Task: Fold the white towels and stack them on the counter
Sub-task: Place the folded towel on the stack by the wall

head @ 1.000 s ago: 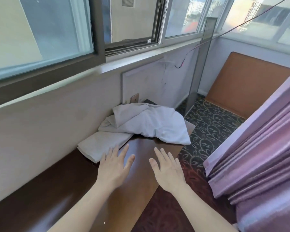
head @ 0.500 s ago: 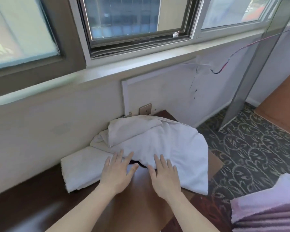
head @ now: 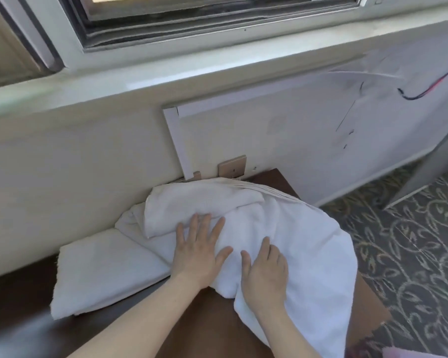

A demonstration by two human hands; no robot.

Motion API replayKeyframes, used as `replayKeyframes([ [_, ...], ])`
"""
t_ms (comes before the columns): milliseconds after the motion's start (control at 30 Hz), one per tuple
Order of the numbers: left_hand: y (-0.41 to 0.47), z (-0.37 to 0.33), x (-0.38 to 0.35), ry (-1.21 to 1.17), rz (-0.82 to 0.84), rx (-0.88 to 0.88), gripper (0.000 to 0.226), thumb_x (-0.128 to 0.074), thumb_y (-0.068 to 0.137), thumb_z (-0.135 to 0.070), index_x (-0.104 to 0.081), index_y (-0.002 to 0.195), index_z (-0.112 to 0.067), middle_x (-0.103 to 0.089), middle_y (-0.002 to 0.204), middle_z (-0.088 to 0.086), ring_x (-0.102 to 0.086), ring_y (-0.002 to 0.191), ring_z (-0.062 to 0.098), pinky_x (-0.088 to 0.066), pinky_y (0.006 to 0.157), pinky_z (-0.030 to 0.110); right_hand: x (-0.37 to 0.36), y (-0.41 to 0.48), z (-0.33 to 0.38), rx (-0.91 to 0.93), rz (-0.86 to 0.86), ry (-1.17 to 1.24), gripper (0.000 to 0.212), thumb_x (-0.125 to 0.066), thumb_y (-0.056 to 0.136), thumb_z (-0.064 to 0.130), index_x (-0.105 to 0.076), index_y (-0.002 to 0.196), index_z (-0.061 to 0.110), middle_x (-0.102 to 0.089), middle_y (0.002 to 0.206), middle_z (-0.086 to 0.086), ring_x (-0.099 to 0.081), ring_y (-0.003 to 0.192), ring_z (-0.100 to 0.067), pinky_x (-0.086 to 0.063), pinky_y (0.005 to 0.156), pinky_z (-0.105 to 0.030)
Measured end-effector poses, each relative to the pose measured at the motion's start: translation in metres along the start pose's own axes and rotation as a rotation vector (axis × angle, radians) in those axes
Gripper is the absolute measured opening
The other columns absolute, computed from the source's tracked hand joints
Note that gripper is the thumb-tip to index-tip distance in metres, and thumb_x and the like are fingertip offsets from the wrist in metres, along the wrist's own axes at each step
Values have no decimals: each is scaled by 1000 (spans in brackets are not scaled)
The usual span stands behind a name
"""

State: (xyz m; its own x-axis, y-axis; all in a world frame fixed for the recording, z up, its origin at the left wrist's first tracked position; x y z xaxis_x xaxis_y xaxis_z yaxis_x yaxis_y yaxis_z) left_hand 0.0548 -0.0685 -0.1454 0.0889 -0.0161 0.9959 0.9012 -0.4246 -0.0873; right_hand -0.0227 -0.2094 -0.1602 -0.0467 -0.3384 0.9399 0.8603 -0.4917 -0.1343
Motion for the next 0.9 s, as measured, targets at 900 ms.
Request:
replayKeyframes([
  [900, -18, 22, 172, -220, -301, 6, 72, -3, 78, -80, -41, 87, -20, -51, 81, -6, -47, 72, 17, -30, 60, 30, 163, 6, 42, 305, -457, 318, 40, -27, 106, 37, -45, 77, 16, -47, 59, 1, -44, 47, -19, -32, 40, -25],
])
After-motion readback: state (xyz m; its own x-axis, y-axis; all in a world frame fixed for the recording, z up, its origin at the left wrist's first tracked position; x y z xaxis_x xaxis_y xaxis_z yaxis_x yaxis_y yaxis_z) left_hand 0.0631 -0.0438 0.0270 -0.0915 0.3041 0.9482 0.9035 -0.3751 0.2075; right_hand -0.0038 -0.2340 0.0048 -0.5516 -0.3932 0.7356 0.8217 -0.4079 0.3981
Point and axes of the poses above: each hand's wrist, its own y-axis towards the middle knuckle, its own x-axis out of the back of the hand, z = x × y, the point moved 4 cm from there along y, towards the middle knuckle
